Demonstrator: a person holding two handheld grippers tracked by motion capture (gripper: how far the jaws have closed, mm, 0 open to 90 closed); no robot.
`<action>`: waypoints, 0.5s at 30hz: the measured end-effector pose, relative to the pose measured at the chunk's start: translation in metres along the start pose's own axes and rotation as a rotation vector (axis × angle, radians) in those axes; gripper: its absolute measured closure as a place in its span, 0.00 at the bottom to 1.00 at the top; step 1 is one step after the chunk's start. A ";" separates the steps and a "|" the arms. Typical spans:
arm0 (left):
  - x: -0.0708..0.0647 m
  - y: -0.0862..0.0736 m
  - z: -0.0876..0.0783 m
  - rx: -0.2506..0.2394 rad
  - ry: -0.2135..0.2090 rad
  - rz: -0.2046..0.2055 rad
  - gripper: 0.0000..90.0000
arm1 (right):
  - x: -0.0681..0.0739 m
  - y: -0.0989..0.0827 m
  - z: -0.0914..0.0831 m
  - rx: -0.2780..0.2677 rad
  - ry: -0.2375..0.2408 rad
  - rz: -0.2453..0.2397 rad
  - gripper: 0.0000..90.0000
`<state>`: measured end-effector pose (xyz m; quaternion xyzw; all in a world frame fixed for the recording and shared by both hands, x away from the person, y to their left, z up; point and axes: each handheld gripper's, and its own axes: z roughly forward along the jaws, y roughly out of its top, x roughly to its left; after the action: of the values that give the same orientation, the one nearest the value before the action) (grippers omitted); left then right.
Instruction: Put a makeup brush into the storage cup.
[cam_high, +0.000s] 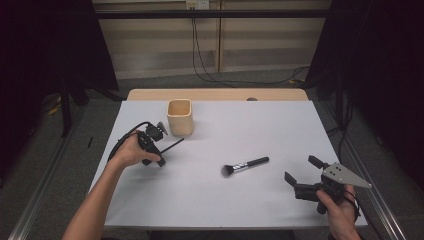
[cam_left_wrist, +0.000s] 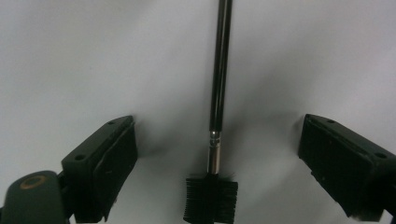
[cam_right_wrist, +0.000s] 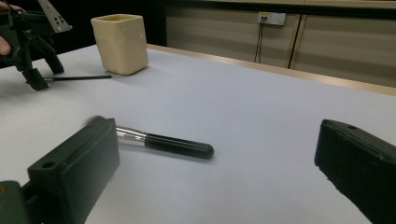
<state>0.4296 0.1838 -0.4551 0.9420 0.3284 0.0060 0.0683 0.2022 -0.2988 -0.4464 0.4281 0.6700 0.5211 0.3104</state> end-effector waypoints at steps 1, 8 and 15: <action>0.000 0.000 0.000 0.000 0.000 0.000 0.15 | 0.000 0.000 0.000 0.000 0.000 0.000 0.00; 0.003 0.000 -0.003 0.006 0.001 -0.011 0.25 | 0.001 0.000 0.000 0.002 0.004 -0.001 0.00; 0.004 0.004 -0.004 0.029 0.002 -0.028 0.37 | 0.001 0.000 0.000 0.004 0.004 -0.006 0.00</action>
<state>0.4344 0.1838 -0.4507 0.9382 0.3417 0.0011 0.0544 0.2017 -0.2976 -0.4466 0.4255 0.6732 0.5195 0.3097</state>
